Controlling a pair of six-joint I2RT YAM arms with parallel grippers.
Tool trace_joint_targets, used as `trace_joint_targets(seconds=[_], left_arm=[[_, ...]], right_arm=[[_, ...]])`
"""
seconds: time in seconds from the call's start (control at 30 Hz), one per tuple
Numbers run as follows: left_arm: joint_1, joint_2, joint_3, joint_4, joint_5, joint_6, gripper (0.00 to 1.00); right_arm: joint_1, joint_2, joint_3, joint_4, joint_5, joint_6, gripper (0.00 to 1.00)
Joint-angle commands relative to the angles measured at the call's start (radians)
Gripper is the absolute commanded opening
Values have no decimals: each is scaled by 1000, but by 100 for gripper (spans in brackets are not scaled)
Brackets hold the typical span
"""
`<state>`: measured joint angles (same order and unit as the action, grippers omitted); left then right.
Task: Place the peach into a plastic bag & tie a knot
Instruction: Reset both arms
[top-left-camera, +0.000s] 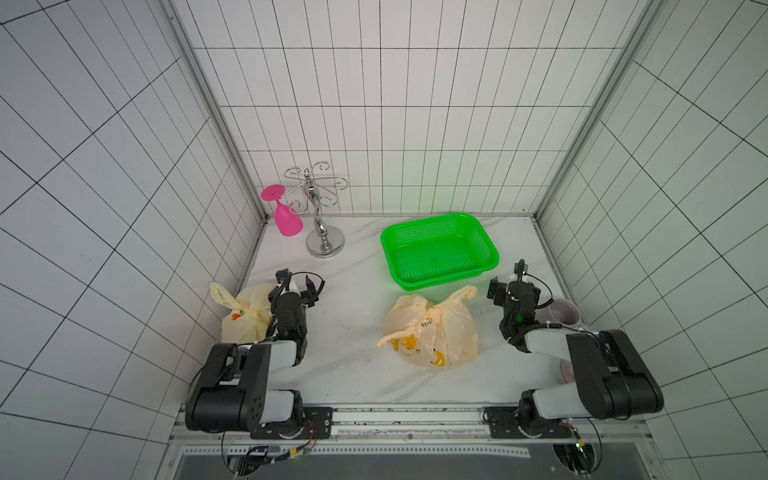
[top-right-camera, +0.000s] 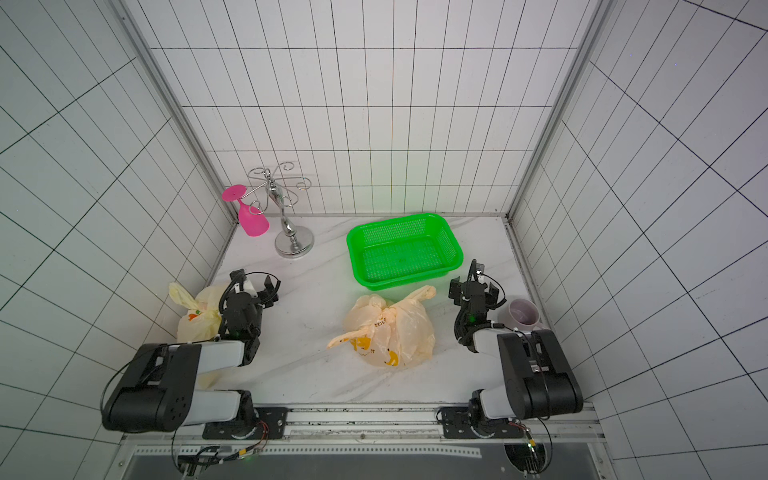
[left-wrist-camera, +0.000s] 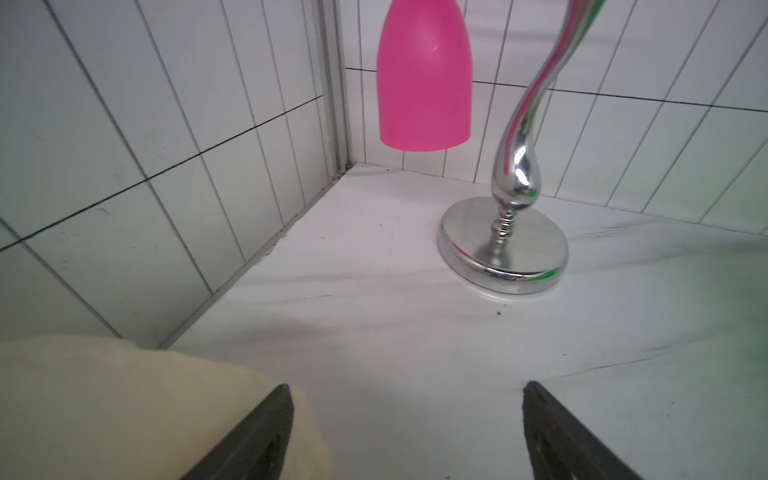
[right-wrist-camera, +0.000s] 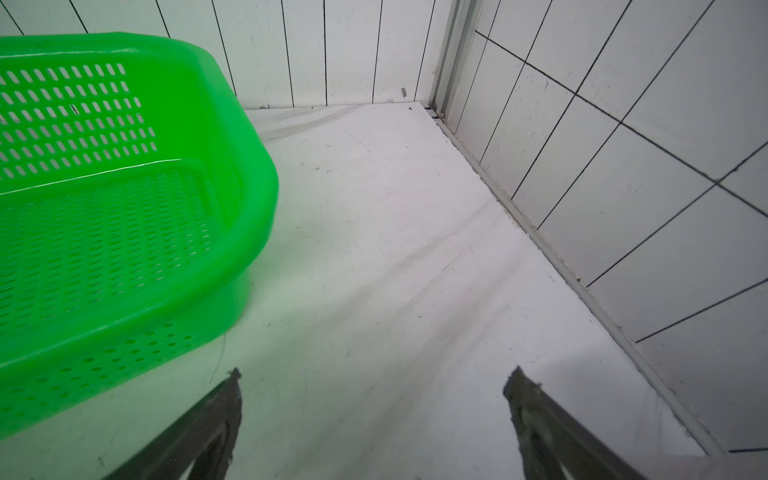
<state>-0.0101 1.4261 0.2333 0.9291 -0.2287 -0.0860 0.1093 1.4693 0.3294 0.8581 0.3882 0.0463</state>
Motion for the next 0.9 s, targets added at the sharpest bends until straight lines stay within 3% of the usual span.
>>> trace_joint_targets(seconds=[0.0, 0.07, 0.13, 0.3, 0.37, 0.5, 0.87], left_arm=[[7, 79, 1, 216, 159, 44, 97], [7, 131, 5, 270, 155, 44, 98], [7, 164, 20, 297, 163, 46, 98], [0, 136, 74, 146, 152, 48, 98], [-19, 125, 107, 58, 130, 62, 97], [-107, 137, 136, 21, -43, 105, 98], [-108, 139, 135, 24, -32, 111, 98]], right_arm=[[-10, 69, -53, 263, -64, -59, 99], [-9, 97, -39, 285, -63, -67, 99], [-14, 62, 14, 122, -44, -35, 99], [-56, 70, 67, 21, -62, 13, 99], [-57, 79, 63, 55, -61, 9, 99], [-61, 76, 64, 43, -68, 12, 99], [-80, 74, 71, 25, -96, 24, 99]])
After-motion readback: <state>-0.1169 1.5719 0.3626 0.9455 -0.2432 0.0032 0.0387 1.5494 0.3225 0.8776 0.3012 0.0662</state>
